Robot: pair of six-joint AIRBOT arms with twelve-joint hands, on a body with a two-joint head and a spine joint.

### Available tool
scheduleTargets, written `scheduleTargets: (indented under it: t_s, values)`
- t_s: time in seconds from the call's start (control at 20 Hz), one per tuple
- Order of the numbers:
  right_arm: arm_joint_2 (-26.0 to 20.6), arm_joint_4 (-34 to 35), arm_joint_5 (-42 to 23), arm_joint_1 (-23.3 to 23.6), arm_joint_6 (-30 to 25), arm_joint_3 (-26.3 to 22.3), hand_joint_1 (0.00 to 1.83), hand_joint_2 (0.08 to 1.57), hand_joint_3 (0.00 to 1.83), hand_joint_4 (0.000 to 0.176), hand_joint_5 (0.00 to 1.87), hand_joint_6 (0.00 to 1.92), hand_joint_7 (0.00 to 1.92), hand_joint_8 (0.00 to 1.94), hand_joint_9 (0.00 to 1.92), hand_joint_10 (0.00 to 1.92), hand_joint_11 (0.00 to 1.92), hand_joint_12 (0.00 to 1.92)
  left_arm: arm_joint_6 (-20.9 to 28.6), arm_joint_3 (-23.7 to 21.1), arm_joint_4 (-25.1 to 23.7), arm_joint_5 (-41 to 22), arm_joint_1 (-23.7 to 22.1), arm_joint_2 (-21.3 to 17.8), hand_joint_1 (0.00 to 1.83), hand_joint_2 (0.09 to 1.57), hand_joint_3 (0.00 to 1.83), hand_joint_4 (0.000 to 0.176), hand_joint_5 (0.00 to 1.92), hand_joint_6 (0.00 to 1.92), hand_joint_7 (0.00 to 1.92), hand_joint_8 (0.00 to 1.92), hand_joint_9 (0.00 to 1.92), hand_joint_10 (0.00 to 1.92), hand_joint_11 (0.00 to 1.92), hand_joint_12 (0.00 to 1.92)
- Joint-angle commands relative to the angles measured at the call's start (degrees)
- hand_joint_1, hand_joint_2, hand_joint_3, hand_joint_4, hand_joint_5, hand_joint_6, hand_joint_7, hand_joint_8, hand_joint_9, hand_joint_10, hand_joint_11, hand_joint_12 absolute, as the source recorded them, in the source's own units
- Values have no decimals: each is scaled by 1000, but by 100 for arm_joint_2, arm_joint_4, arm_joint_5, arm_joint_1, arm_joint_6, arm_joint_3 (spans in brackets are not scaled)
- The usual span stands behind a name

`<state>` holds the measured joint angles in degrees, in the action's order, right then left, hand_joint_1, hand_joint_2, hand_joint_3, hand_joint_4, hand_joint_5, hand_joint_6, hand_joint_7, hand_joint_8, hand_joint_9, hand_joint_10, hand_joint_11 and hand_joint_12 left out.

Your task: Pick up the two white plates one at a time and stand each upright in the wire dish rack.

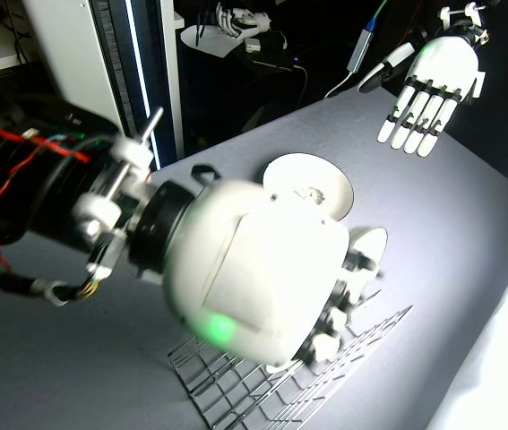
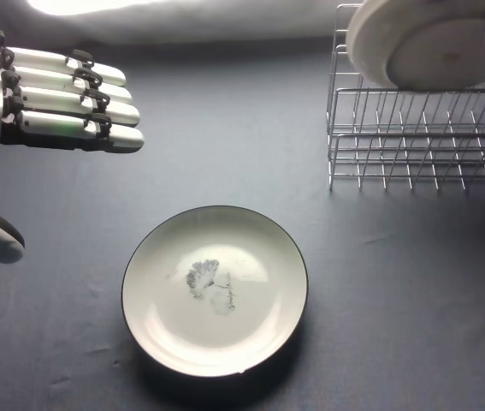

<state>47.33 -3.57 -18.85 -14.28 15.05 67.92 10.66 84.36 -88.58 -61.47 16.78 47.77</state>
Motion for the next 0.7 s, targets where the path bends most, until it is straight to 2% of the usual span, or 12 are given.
scheduleTargets:
  t_s: [0.0,0.3,0.65]
  values:
    - [-46,-13,-693,15,9,68,1491,1098,1,0,883,1021,1002,864,959,959,852,1510,25,21,499,-169,-40,-16,0,1103,6,0,0,0,0,0,0,0,0,0]
    - [2,-56,-975,-506,18,475,1488,1115,1,0,838,1096,955,950,914,1008,848,1519,25,-11,500,-172,-19,23,0,1108,7,0,0,0,0,0,0,0,0,0]
    - [97,-272,-1100,-899,41,649,1490,1108,0,0,844,1061,965,898,960,986,853,1515,25,45,502,-172,-10,67,0,1110,7,0,0,0,0,0,0,0,0,0]
